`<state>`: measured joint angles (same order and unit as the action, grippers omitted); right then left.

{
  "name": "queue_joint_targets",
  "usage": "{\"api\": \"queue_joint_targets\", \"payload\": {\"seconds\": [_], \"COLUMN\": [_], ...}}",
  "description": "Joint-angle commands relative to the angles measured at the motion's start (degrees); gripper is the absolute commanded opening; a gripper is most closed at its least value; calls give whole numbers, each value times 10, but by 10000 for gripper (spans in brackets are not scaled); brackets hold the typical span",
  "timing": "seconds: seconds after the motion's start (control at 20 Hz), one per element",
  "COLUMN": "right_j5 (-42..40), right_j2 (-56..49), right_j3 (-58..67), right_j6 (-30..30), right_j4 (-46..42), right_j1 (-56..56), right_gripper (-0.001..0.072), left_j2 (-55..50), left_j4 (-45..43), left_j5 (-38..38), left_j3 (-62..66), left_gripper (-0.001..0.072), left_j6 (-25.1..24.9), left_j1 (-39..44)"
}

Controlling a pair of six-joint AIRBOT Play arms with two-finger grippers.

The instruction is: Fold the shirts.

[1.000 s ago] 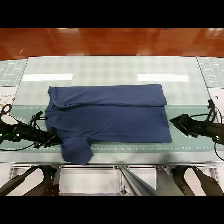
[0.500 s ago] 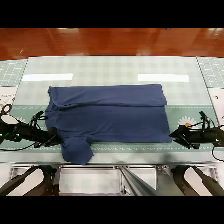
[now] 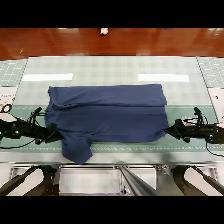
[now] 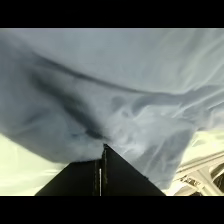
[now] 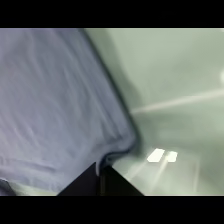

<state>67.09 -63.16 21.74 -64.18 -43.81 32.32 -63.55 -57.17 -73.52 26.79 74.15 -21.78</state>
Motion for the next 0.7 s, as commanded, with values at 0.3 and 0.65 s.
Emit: {"api": "queue_joint_targets", "payload": {"seconds": [0.3,0.65], "right_j5": [-11,-76], "right_j2": [-6,-133], "right_j3": [62,275], "right_j6": [34,-23], "right_j4": [52,52], "right_j1": [-19,-126], "right_gripper": [24,24], "left_j2": [-20,-148], "left_j4": [14,109], "left_j5": [58,80], "left_j3": [148,275], "left_gripper": [20,20], "left_j6": [1,0], "left_j1": [0,1]}}
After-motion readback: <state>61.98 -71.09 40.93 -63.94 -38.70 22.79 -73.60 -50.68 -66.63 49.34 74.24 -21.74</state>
